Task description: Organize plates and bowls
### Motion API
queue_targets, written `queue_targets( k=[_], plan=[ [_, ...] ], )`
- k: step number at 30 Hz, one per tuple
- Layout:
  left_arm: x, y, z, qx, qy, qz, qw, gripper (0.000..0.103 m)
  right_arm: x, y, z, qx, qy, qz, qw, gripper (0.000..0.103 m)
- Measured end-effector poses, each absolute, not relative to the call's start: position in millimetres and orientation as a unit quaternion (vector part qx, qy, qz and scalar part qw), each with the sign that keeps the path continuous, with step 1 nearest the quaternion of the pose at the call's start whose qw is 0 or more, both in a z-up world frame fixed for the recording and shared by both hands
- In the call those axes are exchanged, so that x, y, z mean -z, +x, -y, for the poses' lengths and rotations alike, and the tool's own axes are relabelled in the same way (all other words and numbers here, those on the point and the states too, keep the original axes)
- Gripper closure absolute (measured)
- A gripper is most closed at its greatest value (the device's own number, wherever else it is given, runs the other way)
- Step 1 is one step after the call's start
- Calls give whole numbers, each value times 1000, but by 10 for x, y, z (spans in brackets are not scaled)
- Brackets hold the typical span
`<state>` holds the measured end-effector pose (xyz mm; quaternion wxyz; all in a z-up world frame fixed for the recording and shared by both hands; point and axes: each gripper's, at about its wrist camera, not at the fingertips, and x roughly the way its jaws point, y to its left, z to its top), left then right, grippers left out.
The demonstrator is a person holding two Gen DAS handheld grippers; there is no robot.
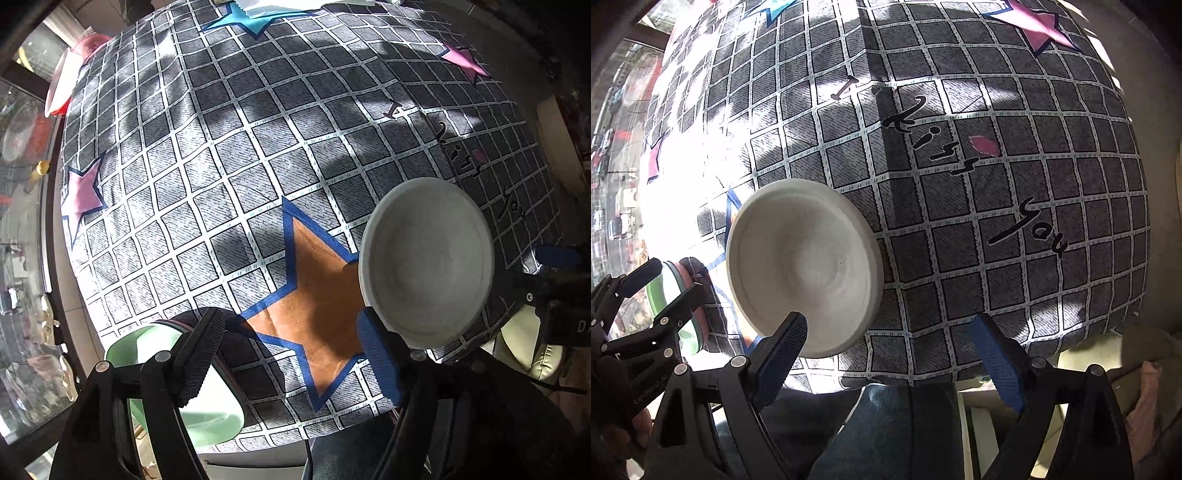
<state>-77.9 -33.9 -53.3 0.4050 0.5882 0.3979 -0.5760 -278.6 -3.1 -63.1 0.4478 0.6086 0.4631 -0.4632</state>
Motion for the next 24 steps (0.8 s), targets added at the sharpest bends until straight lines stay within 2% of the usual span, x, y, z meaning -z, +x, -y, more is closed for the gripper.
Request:
queue_targets(
  k=[1,6,24],
  plan=[
    [538,-738,327,571,589,-402,407,25,626,-2783,12,466,606,-463,448,0],
    [564,-606,328,556,588,-417,414,25,683,-2742,-13,466,610,-459,447,0],
    [580,-730,286,559,609,-395,400,25,706,-2779,-47,469,617,-465,428,0]
  ],
)
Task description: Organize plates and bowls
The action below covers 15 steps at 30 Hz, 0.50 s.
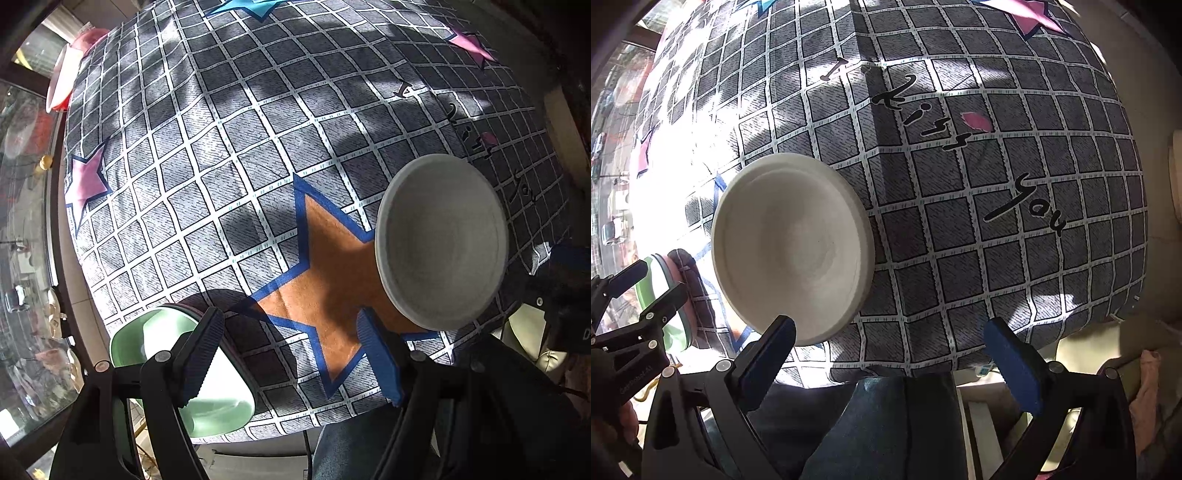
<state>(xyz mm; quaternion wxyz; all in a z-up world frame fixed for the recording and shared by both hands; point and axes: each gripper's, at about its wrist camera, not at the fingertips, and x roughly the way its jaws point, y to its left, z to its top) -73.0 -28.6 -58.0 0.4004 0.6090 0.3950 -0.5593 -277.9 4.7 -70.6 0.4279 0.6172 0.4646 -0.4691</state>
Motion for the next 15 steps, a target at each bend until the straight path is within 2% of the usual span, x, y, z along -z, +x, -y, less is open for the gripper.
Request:
queue_targets(
  k=[15],
  plan=[
    [618,-776,252,559,618,-390,392,25,809,-2775,-235,469,635,-452,416,0]
  ],
)
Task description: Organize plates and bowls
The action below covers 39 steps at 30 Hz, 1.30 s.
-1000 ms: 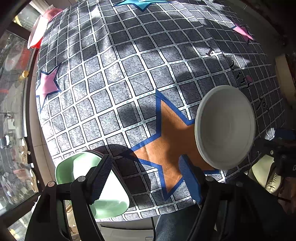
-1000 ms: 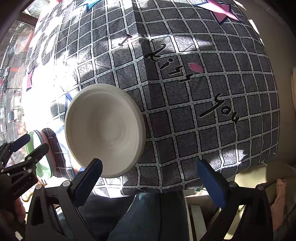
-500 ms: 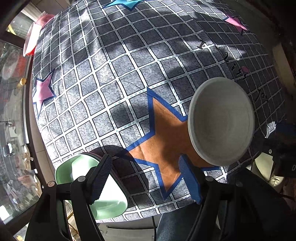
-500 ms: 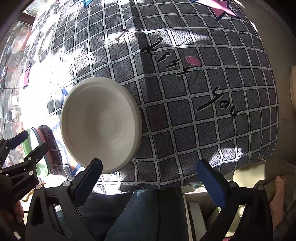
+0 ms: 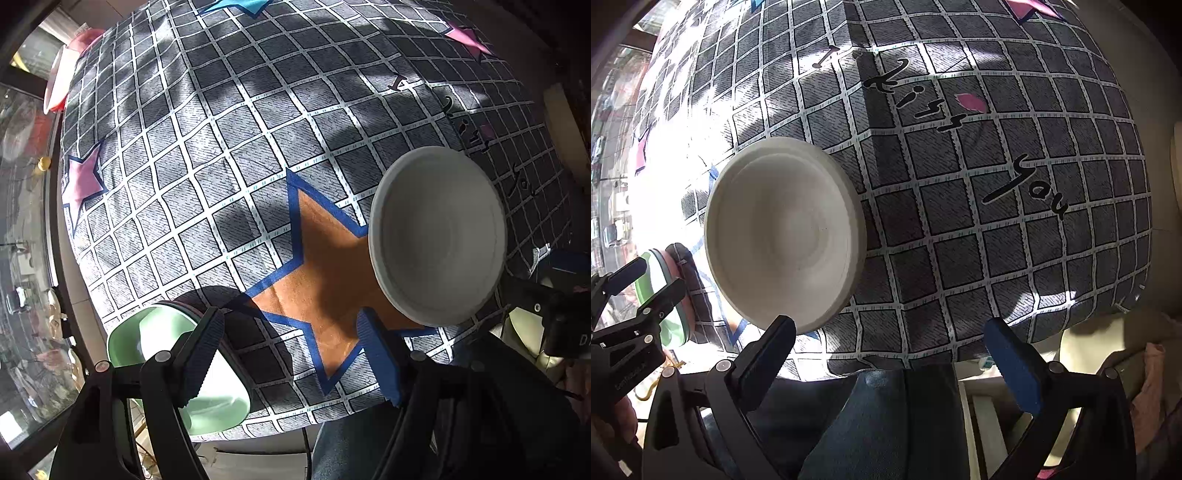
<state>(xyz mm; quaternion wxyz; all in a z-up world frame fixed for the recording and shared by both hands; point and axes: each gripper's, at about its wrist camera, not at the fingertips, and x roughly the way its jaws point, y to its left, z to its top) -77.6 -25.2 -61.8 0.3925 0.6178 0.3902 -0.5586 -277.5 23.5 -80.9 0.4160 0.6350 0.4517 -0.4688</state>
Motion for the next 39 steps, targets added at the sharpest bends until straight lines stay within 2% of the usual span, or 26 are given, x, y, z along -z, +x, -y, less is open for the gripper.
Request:
queue_targets(
  k=[27,39],
  plan=[
    [631,-923,384,563,602,-400,402,25,946,-2853,-121,471,642,-448,405,0],
    [1008,-1179,597,541,603,-414,415,25,1347,-2941,184,464,637,-471,397,0]
  ],
)
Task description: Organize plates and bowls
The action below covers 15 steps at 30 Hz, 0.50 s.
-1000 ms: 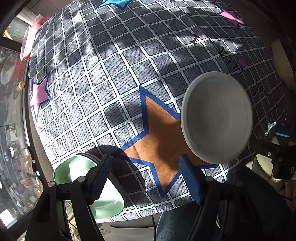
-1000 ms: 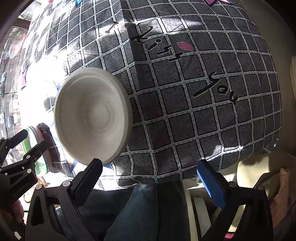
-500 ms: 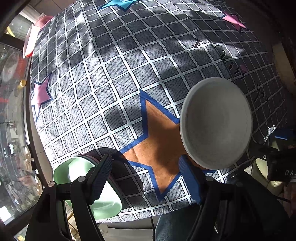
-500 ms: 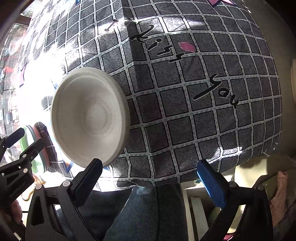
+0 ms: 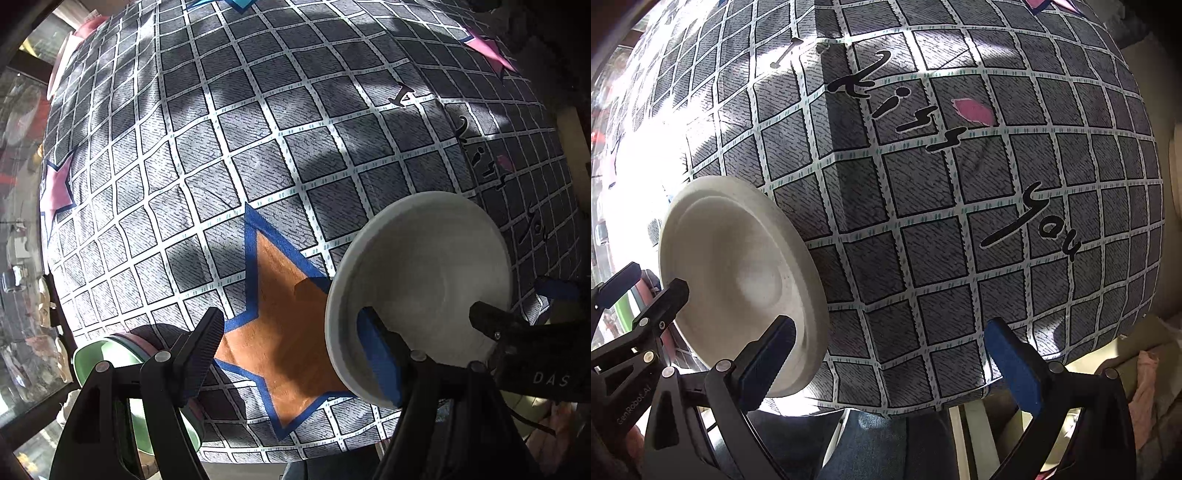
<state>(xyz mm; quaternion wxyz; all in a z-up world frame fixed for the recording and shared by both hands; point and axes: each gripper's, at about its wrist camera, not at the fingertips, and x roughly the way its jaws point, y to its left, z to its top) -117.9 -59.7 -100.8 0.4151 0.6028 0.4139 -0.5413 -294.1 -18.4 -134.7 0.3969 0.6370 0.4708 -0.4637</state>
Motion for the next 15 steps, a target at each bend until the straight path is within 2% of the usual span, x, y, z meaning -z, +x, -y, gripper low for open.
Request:
queue_targets(
  k=[15],
  plan=[
    [1401,-1388,698,531,602,-435,408,25,1718,-2765,211,451,644,-468,404,0]
  ],
)
